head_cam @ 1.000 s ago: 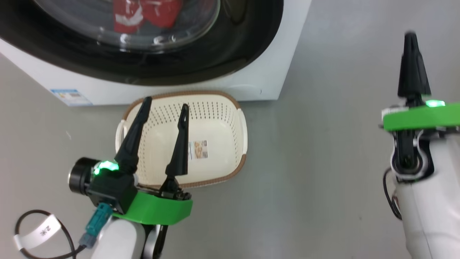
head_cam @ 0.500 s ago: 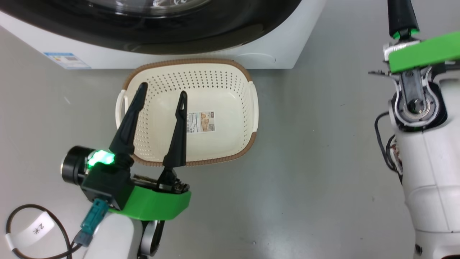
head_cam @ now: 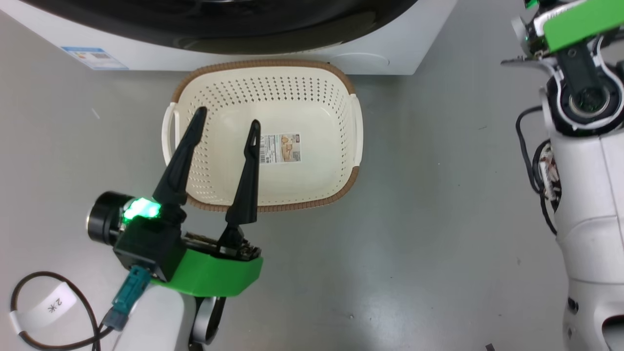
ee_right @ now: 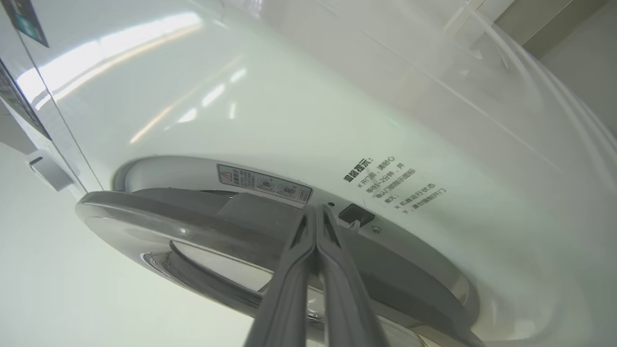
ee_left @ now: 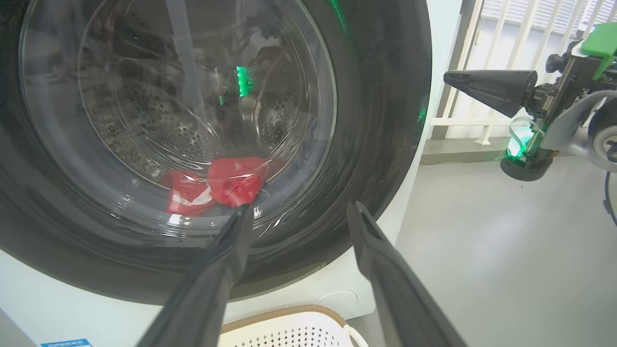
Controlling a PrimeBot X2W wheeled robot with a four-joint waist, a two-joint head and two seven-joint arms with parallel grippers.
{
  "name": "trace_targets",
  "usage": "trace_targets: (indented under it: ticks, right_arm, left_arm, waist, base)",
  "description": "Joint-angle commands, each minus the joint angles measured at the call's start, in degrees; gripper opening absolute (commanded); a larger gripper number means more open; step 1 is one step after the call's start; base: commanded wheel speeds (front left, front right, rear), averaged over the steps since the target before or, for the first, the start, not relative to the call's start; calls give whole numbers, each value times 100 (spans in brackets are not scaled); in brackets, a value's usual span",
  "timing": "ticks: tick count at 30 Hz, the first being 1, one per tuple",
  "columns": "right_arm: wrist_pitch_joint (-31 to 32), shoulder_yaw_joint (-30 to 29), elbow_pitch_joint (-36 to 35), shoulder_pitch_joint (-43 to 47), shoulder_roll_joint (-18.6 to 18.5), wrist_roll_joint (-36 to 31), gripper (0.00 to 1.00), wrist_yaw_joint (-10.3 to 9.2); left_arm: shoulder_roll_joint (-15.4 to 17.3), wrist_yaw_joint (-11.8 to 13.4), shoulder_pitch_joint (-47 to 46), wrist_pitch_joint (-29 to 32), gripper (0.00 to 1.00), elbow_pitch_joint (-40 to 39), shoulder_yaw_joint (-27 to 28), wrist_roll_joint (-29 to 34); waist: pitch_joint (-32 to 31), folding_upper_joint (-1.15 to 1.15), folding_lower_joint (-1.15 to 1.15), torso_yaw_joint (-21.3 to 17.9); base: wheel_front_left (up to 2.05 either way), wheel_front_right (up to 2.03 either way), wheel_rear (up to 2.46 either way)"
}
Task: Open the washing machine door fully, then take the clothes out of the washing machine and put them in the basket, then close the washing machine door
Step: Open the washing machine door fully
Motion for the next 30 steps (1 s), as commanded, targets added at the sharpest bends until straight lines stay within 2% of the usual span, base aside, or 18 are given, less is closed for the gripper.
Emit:
trace_targets:
  ticks: [1, 13, 30]
  right_arm:
    - [179, 84, -110, -227, 70, 89, 0, 3]
    - [1048, -106, 298, -970, 70, -26, 0, 3]
    - [1697, -202, 752, -1490, 70, -515, 0, 3]
  left_arm:
    - [56, -26, -84, -27, 100, -121, 149, -13]
    - [48, -59, -194, -27, 100, -79, 51, -74]
    - [45, -25, -283, -27, 100, -29, -133, -204]
  waist:
    - [55, 0, 0, 24]
    - [278, 0, 0, 131]
    - [377, 0, 0, 319]
  base:
    - [0, 0, 0]
    - [0, 0, 0]
    - [0, 0, 0]
